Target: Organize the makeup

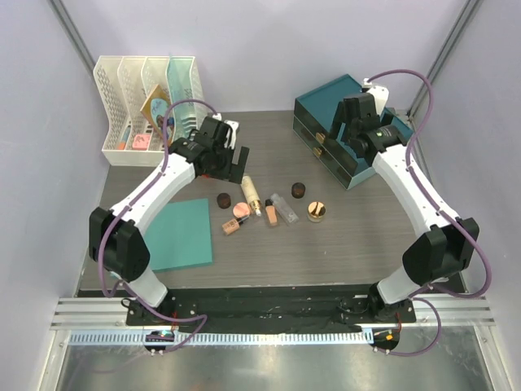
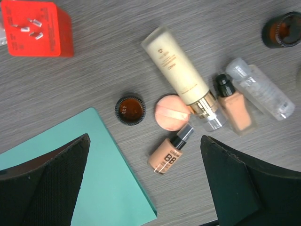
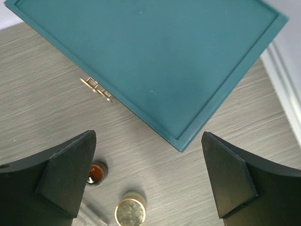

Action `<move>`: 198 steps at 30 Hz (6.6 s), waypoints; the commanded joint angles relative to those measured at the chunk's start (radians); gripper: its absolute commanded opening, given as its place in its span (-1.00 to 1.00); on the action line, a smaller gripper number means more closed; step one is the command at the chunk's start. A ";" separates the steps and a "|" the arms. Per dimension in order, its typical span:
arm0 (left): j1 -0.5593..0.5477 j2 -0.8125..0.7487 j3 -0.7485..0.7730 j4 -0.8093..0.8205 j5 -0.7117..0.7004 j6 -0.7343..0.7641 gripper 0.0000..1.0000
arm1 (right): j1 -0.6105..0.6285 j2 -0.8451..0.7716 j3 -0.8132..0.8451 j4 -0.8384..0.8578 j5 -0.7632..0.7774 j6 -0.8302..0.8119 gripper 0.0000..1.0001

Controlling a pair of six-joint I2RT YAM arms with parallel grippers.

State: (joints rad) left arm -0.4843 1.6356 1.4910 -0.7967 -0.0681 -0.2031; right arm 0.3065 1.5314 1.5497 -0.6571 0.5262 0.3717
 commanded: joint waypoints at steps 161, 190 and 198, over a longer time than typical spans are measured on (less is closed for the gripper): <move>0.023 0.310 -0.077 1.053 0.686 -0.876 0.98 | -0.351 0.555 0.380 -0.237 -0.667 -0.025 -0.87; 0.027 0.377 0.167 -0.108 0.177 -0.593 1.00 | -0.351 0.541 0.332 -0.234 -0.716 -0.033 -0.81; 0.027 0.449 0.276 -0.124 0.191 -0.587 0.99 | -0.351 0.544 0.323 -0.230 -0.726 -0.036 -0.81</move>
State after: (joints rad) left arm -0.4622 2.0655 1.7184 -0.9081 0.1101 -0.7849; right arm -0.0582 2.0350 1.9350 -0.7292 -0.1898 0.3649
